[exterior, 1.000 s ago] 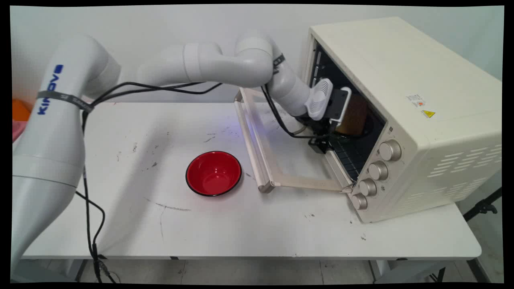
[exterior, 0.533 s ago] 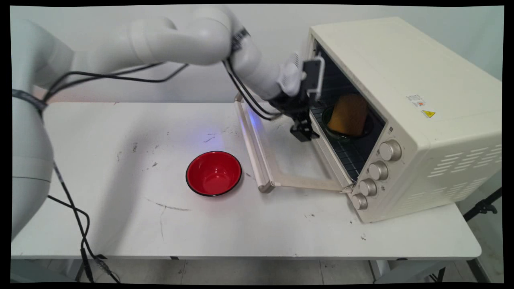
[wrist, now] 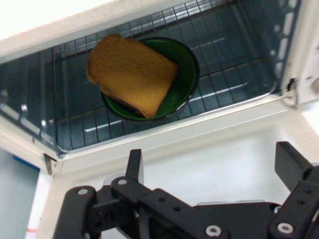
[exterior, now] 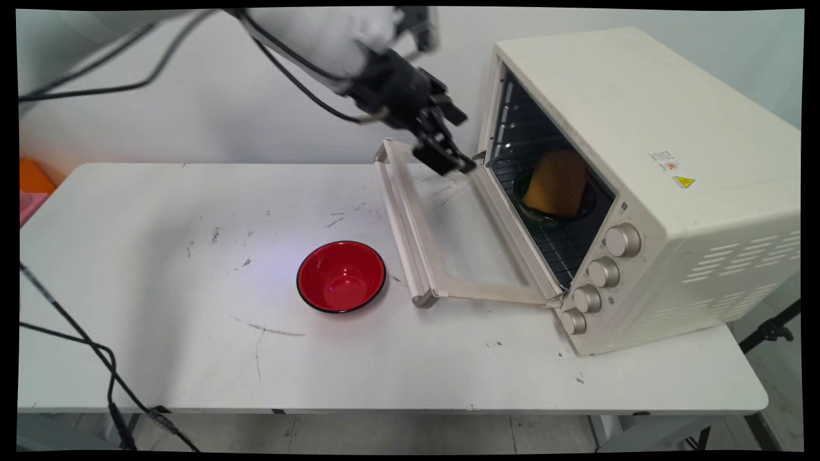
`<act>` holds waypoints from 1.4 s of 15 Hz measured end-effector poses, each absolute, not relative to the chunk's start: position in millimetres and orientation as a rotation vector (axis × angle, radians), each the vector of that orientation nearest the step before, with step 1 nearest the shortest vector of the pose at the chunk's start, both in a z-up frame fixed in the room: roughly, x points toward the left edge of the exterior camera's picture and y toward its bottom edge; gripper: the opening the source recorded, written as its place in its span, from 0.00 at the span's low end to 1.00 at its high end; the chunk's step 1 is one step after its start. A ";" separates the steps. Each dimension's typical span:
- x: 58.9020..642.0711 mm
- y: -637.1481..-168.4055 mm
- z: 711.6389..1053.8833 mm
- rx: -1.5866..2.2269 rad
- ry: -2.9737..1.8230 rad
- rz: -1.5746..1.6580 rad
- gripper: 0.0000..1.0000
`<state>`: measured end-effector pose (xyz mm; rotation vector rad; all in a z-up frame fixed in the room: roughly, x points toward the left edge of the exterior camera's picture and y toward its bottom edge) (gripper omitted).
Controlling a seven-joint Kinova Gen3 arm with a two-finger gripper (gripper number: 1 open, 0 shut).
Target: Close the oven
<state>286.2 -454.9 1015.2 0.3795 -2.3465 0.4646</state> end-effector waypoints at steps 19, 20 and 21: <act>449.6 -356.1 1092.2 0.679 -2.304 0.272 1.00; 450.8 -356.6 1089.6 0.685 -2.313 0.272 1.00; 450.8 -358.4 1084.5 0.693 -2.328 0.272 1.00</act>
